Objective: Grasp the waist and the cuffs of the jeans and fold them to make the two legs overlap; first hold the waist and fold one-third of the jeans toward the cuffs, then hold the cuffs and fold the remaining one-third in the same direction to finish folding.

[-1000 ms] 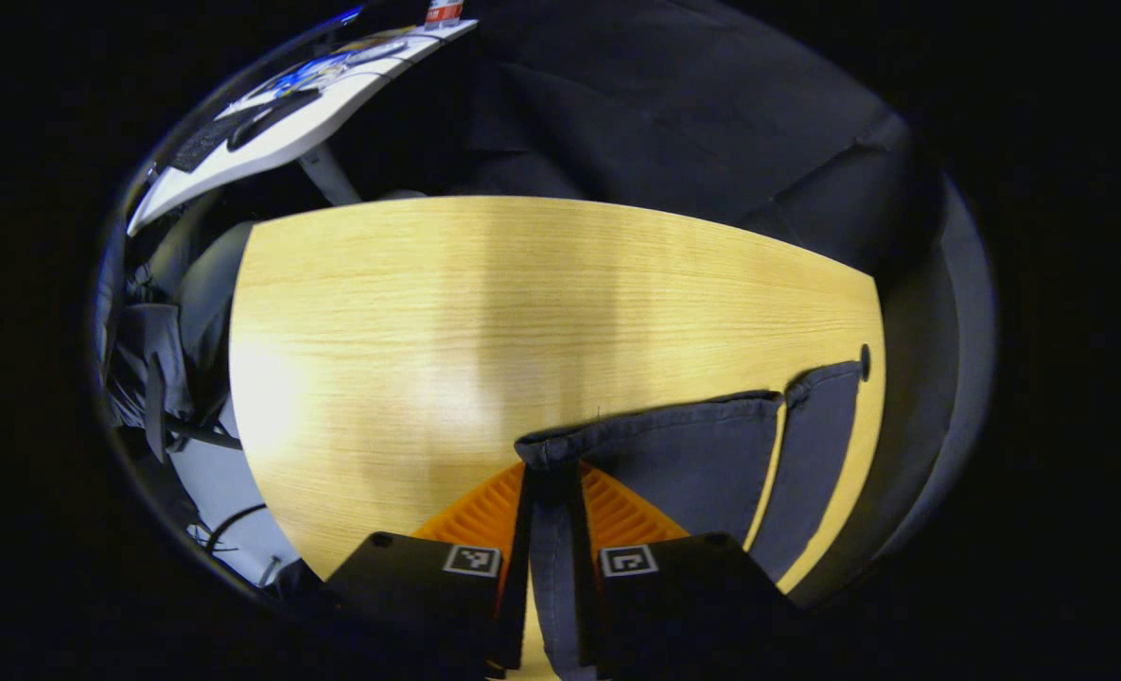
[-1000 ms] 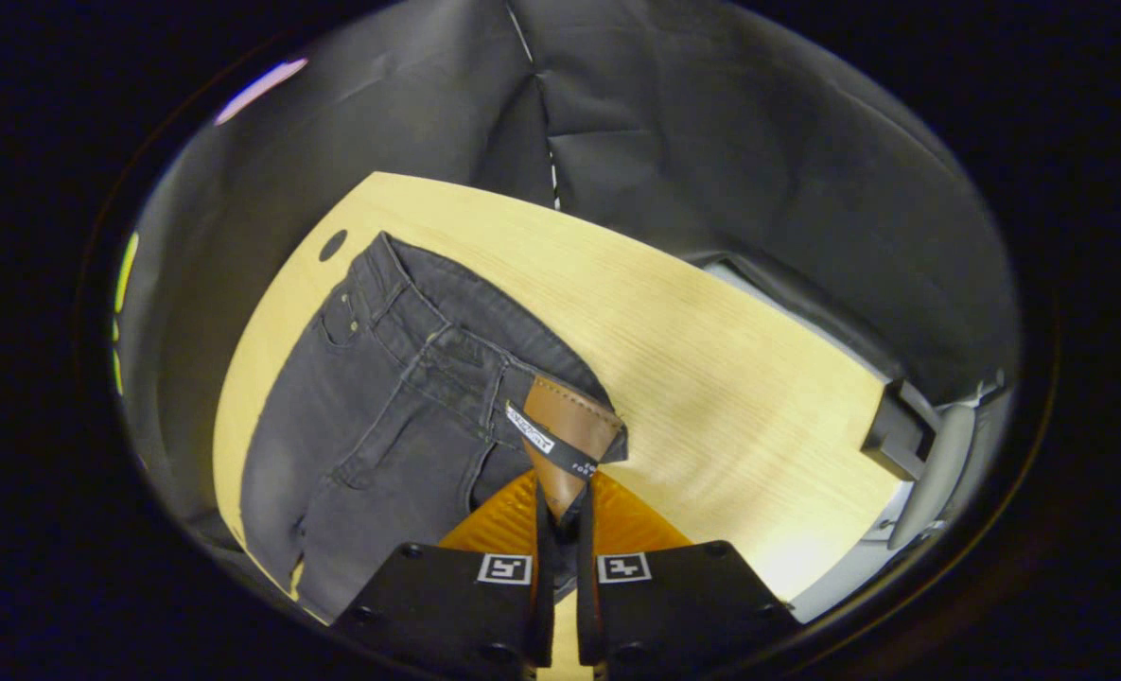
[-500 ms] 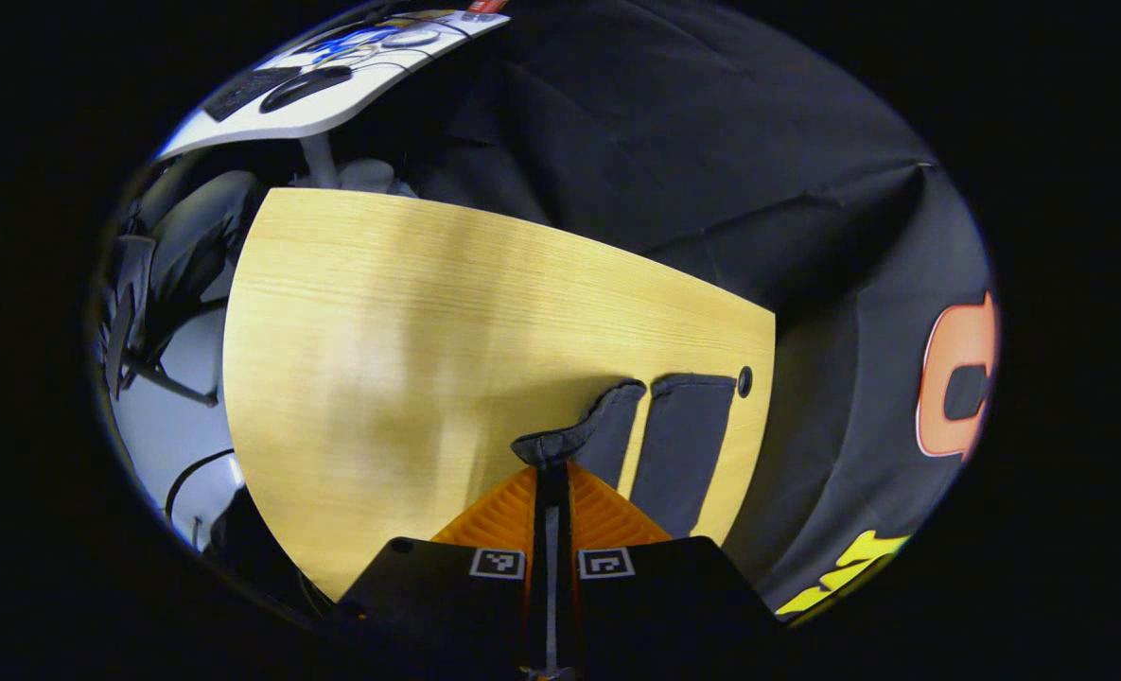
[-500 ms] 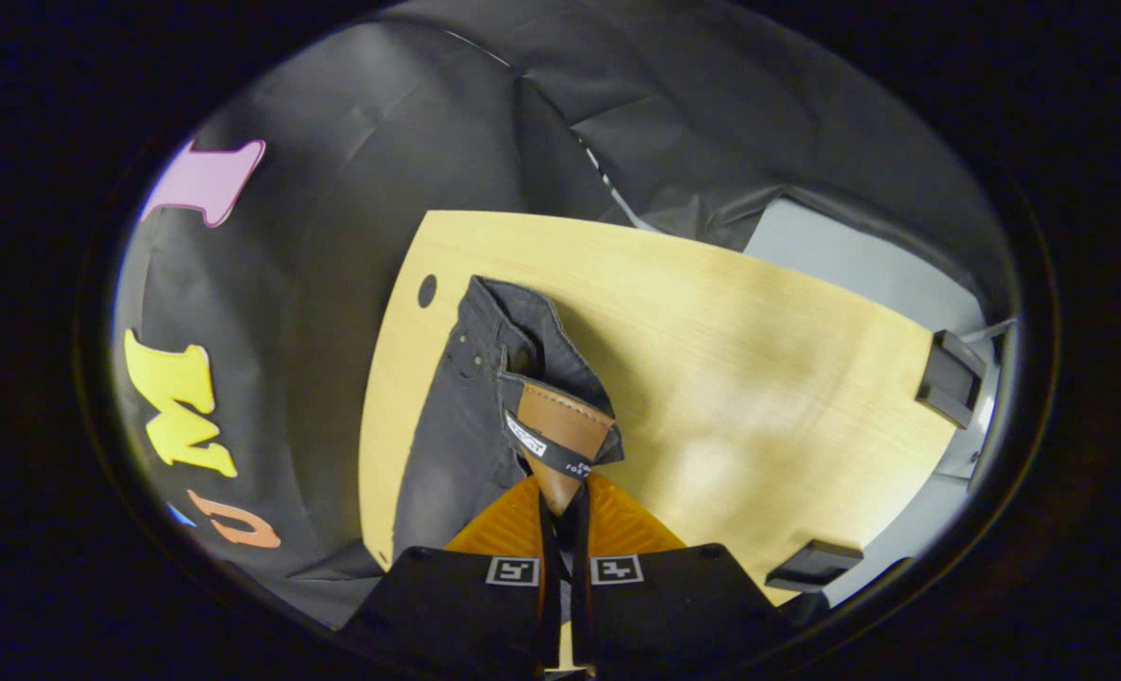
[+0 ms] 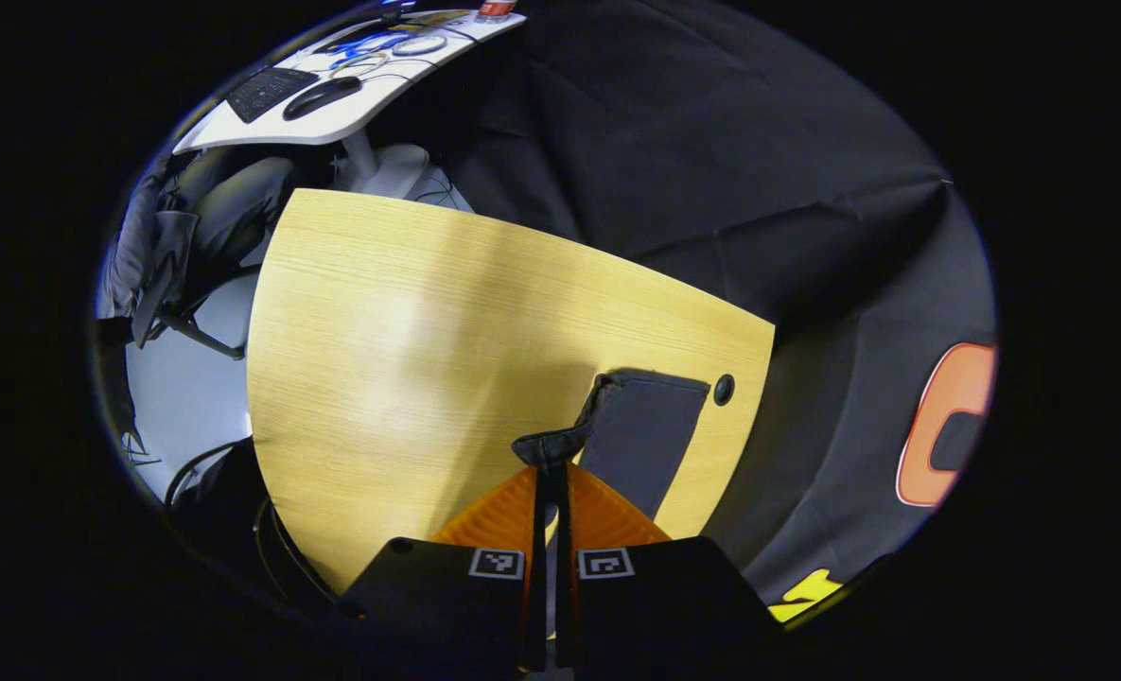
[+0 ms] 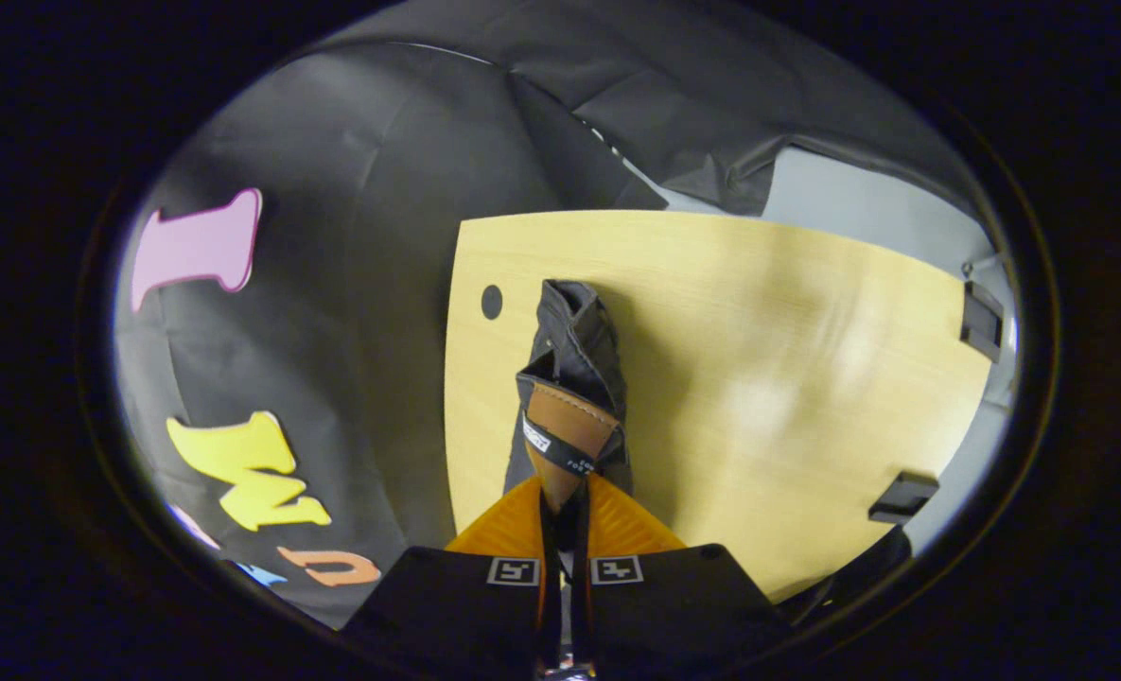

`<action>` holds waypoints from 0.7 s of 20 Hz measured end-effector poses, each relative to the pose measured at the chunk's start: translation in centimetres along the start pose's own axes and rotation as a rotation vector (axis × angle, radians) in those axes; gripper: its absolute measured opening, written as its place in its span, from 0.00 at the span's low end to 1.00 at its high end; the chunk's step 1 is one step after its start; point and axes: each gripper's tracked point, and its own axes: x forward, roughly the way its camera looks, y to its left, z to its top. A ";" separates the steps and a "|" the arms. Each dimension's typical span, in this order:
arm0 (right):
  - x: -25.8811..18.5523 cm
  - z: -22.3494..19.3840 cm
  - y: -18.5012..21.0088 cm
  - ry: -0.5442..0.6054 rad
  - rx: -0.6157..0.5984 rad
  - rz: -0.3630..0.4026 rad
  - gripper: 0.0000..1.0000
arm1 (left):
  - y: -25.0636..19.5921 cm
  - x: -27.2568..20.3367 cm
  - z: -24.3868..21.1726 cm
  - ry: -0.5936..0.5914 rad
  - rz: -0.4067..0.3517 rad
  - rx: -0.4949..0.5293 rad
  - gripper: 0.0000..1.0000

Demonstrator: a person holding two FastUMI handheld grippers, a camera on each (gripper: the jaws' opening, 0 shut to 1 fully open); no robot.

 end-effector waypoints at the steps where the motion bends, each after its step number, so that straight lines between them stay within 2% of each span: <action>1: 0.5 0.7 0.6 -0.007 0.024 -0.006 0.05 | -0.9 0.5 0.5 0.002 0.015 -0.012 0.07; 5: 3.7 3.5 3.8 -0.019 0.102 -0.026 0.05 | -4.3 3.8 1.7 0.029 0.078 -0.070 0.07; 9: 9.1 5.1 7.0 -0.020 0.133 -0.042 0.05 | -8.3 7.8 1.7 0.054 0.117 -0.085 0.07; 14: 14.3 6.8 7.8 -0.022 0.160 -0.060 0.05 | -13.5 13.7 1.9 0.041 0.145 -0.001 0.07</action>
